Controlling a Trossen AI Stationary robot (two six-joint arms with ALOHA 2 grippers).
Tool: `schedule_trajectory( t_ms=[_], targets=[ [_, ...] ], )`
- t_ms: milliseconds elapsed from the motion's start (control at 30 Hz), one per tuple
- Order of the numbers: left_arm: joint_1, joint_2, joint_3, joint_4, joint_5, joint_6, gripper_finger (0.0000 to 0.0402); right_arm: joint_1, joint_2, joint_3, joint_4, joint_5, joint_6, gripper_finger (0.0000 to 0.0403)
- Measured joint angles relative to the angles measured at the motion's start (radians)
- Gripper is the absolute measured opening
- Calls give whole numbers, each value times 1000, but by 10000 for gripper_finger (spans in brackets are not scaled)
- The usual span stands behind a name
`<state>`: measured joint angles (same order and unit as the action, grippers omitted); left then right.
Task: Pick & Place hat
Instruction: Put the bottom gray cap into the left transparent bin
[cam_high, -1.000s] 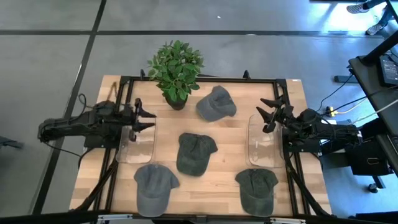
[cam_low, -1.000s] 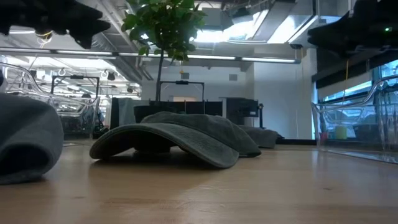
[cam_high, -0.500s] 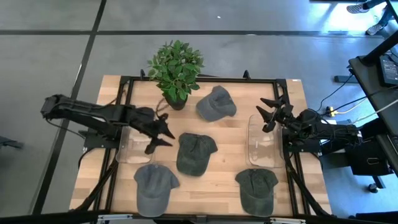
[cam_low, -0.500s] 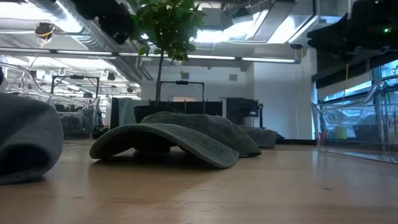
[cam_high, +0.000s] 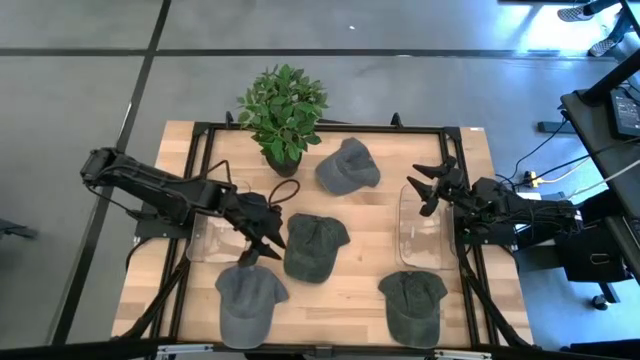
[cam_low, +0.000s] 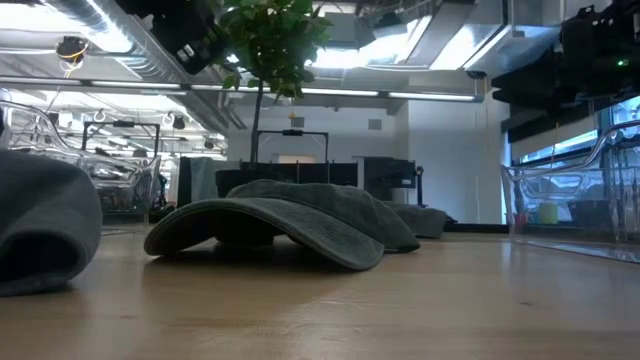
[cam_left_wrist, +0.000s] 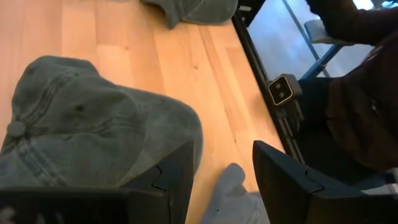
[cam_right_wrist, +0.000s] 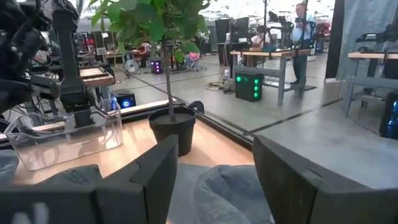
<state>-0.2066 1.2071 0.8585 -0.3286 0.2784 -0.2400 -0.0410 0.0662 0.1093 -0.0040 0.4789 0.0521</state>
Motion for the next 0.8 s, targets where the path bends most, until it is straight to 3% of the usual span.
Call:
schedule_trajectory(
  t_ms=[200,467,600,800],
  targets=[
    [1,4,0,2,-18,101,168,0,0,0,2,0,-3,209],
    [1,1,0,11,-66,121,248,0,0,0,1,0,-7,209],
    [2,1,0,-8,-101,80,277,0,0,0,1,0,-7,209],
    [-7,6,0,-129,-80,-21,280,0,0,0,1,0,-7,209]
  ],
)
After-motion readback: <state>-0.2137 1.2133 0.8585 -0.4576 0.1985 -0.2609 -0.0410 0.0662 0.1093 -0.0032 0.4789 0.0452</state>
